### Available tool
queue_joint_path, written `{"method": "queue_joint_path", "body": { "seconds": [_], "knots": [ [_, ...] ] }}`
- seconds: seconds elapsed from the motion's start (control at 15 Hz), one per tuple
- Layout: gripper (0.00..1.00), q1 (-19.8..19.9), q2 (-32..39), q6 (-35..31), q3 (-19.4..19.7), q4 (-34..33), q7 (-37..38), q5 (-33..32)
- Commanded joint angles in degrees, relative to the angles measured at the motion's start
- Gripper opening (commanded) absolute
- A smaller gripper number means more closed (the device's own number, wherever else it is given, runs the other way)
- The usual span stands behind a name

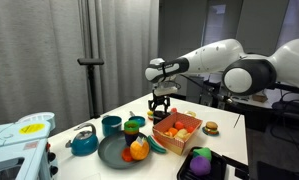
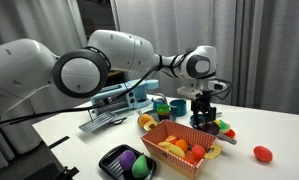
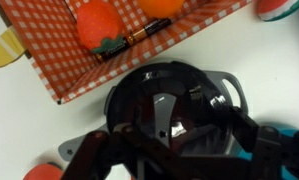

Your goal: Take the lid off the pot and place it in the box

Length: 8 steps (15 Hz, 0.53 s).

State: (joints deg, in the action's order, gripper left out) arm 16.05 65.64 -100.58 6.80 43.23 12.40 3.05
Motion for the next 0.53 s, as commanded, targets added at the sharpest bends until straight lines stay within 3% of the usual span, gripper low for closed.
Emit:
{"method": "queue_joint_path", "body": {
  "seconds": [0.0,0.13,0.47],
  "knots": [
    [0.53,-0.9,1.1,-1.0,0.1,-2.6,0.8,-0.3],
    [0.45,-1.4,0.6,-1.7,0.0,-2.5,0.4,-0.1],
    [0.45,-2.1,-0.3,-2.6,-0.2,-2.2,-0.4,-0.1]
  ]
}}
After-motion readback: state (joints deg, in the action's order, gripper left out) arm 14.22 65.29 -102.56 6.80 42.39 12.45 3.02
